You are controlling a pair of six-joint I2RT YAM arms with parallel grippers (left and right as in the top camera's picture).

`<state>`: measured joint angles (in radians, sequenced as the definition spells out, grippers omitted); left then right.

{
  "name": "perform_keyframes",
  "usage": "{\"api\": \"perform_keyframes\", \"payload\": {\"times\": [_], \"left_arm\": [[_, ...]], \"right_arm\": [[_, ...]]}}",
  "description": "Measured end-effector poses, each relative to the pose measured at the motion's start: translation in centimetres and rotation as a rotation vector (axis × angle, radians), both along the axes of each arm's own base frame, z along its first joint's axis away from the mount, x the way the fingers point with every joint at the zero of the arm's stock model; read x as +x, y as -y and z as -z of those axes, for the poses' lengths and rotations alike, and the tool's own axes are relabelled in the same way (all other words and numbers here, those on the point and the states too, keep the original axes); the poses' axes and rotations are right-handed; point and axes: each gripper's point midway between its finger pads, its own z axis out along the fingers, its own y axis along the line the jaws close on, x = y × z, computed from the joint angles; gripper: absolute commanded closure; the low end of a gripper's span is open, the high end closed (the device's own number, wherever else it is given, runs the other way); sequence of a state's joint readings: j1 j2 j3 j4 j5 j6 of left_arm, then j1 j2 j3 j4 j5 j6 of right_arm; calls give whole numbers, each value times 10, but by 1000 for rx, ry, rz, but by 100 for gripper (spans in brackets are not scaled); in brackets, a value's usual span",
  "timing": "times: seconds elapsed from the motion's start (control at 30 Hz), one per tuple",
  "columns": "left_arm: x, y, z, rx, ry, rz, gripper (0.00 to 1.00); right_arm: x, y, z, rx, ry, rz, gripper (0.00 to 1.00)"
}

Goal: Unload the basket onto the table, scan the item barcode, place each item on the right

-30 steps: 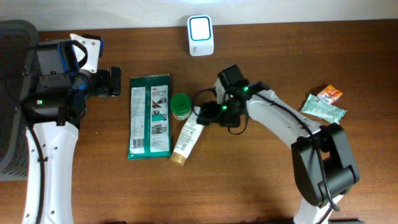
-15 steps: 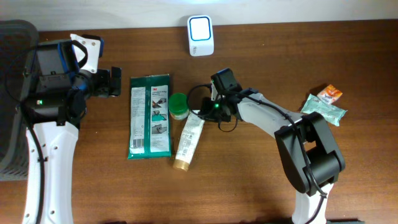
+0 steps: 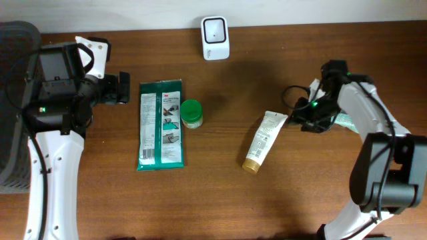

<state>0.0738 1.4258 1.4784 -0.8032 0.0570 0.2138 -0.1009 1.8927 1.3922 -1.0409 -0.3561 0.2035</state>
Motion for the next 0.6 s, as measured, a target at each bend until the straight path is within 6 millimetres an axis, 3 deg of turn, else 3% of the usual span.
{"api": "perform_keyframes", "payload": {"times": [0.07, 0.1, 0.2, 0.3, 0.4, 0.6], "left_arm": [[0, 0, 0, 0, -3, 0, 1], [0, 0, 0, 0, -1, 0, 1], [0, 0, 0, 0, -1, 0, 1], [0, 0, 0, 0, -1, 0, 1], [0, 0, 0, 0, -1, 0, 1], [0, 0, 0, 0, -1, 0, 1]], "right_arm": [[-16, -9, -30, 2, -52, -98, 57], [-26, -20, -35, -7, -80, -159, 57], [-63, -60, -18, -58, -181, -323, 57], [-111, -67, 11, -229, -334, -366, 57], [-123, -70, 23, -313, -364, -326, 56], [-113, -114, 38, -338, -235, -312, 57]]}}
